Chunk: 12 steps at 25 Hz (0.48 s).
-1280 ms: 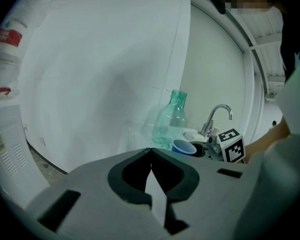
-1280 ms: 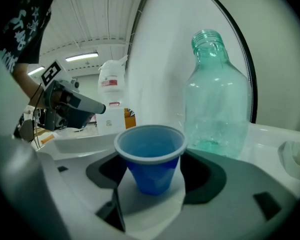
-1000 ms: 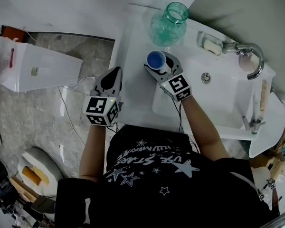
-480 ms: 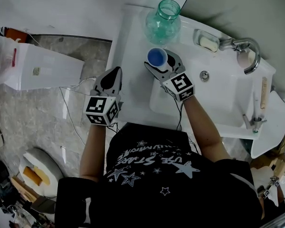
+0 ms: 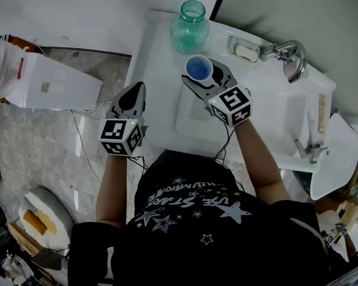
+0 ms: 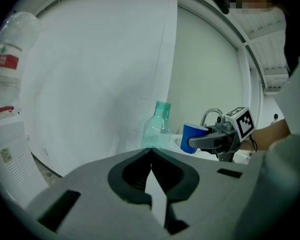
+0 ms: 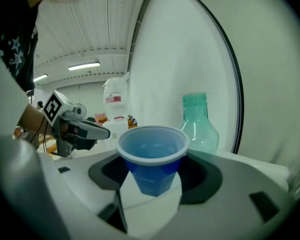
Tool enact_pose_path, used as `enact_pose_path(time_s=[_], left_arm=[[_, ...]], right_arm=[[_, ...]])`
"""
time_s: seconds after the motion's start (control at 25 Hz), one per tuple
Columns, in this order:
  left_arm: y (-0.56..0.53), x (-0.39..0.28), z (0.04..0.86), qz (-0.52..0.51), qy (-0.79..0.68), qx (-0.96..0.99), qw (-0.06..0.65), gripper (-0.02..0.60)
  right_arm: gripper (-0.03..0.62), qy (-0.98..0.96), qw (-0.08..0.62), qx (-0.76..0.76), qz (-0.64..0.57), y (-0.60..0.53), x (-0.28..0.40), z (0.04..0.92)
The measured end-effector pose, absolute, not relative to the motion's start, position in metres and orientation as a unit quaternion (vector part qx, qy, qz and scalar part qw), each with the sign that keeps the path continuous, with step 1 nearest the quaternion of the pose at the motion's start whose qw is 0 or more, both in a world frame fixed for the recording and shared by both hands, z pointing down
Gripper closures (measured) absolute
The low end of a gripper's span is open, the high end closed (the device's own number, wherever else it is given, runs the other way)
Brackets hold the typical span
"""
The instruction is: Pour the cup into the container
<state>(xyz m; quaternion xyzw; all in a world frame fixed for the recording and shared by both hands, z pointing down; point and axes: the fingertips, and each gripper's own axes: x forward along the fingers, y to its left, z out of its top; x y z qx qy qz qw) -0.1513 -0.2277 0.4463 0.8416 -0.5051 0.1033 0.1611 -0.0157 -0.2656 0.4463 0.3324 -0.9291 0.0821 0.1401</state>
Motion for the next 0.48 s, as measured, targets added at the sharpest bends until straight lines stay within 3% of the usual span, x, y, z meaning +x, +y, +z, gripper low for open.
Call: enact_pose_path(time_s=[0.48], left_arm=[[-0.234,-0.137,0.395,0.090,-0.513,0.844,0.126,0.571]], right_arm=[[0.306,-0.933,0.151,0.320,0.073,-0.272,0.005,0.371]])
